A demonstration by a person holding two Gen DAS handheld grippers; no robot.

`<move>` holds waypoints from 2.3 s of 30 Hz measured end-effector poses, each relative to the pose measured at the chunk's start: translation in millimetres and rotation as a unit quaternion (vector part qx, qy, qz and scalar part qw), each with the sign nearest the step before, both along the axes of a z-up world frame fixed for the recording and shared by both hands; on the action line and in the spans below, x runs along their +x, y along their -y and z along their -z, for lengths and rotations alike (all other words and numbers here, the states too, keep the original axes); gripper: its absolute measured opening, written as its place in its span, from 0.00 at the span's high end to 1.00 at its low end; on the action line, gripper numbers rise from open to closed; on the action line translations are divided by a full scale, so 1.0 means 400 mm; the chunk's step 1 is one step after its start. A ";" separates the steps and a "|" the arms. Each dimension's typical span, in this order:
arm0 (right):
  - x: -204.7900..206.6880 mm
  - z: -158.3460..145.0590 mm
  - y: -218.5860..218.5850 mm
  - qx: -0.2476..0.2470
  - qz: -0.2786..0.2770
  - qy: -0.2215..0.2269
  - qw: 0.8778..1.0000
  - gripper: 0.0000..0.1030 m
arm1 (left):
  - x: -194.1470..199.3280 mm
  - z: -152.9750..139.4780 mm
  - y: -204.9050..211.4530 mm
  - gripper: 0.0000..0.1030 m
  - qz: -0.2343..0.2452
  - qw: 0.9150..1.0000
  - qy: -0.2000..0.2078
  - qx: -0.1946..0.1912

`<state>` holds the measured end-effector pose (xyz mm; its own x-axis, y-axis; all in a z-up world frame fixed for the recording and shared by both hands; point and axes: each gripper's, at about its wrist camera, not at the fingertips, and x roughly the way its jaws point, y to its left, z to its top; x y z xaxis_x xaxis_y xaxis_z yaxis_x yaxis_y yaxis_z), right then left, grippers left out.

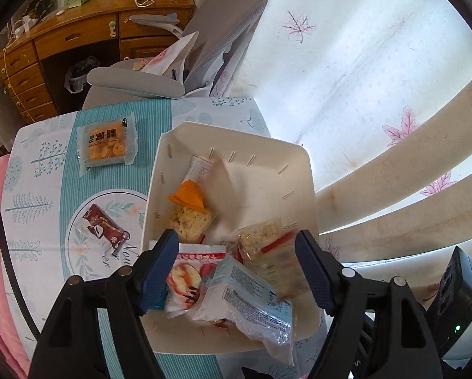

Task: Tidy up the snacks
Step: 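Lower both snacks into the white tray and open both grippers, then withdraw both open grippers from the tray toward the remaining snacks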

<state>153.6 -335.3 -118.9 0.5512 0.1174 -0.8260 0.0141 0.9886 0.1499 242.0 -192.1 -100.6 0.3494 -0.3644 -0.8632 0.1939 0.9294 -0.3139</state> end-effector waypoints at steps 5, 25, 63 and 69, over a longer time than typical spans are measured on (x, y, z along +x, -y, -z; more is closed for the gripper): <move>-0.010 -0.006 -0.012 0.003 0.005 -0.002 1.000 0.72 | -0.018 -0.005 -0.026 0.27 -0.002 1.000 -0.003 0.001; -0.106 -0.049 -0.297 0.002 -0.032 0.001 0.999 0.58 | -0.207 -0.024 -0.347 0.26 -0.035 0.999 -0.012 0.004; -0.047 0.063 -0.737 0.020 -0.008 -0.036 0.999 0.40 | -0.015 -0.036 -0.735 0.17 0.002 0.993 -0.023 0.112; 0.051 0.107 -0.728 -0.008 -0.010 -0.039 0.999 0.40 | 0.126 -0.005 -0.655 0.15 0.034 0.988 -0.025 0.147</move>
